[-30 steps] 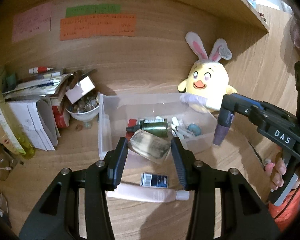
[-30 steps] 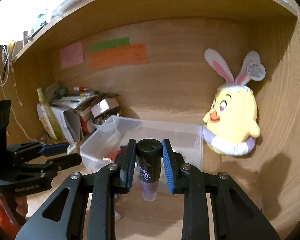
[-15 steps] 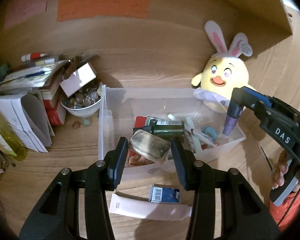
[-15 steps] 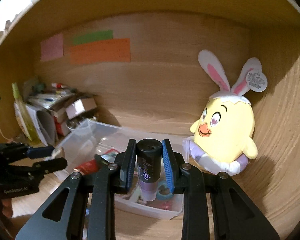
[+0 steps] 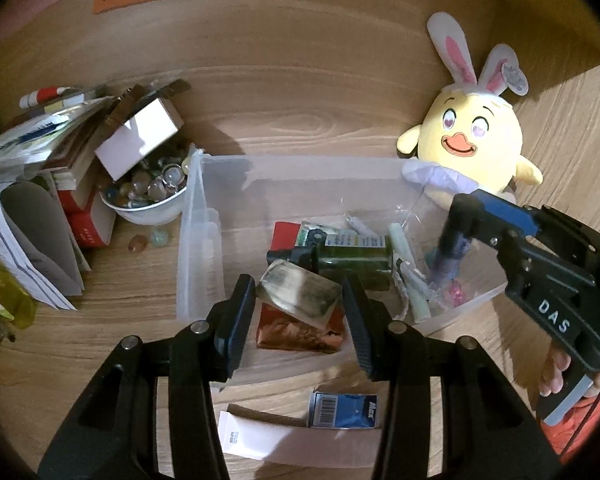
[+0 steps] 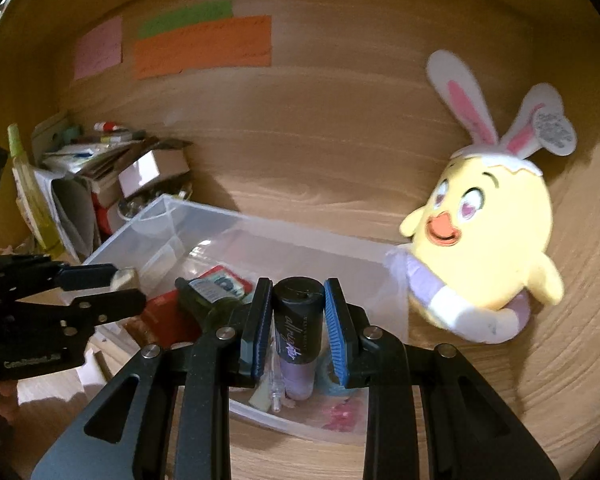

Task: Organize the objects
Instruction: 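Carry the wooden block and lipstick into the box and open both tools, then withdraw both tools and move the right tool to the blue card pack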

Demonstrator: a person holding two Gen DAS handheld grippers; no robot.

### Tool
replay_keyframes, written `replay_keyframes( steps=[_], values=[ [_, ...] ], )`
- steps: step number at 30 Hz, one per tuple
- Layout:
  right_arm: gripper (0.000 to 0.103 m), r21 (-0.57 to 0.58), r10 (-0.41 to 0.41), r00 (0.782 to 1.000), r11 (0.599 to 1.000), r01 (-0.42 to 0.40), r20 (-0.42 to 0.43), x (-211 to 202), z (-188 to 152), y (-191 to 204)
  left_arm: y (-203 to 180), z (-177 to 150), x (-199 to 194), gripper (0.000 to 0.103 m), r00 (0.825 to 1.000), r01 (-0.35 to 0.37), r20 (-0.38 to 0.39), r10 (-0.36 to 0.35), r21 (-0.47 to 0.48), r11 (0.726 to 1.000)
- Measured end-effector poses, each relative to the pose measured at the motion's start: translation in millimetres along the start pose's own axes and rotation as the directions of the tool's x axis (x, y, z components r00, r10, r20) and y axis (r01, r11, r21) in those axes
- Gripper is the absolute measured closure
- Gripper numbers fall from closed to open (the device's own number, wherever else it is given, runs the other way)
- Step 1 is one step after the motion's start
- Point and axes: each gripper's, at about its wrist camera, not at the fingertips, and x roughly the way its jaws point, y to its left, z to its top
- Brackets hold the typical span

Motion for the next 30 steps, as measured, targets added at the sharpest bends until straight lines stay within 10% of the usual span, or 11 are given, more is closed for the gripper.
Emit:
replay_keyframes(
  steps=[6,30],
  values=[
    [0.056,0.003,0.036,0.999,0.999,-0.036,0.003,-2.5,-0.6,4.3,-3.1,0.5,-9.4,0.057,1.000,0.003,0.021,-0.003,0.011,1.000],
    [0.052,-0.049,0.190,0.982,0.981,-0.190,-0.005,-52.7,-33.6,38.6,5.9,-47.1,-61.5,0.042,0.999,0.002,0.046,0.000,-0.038,0.999]
  ],
)
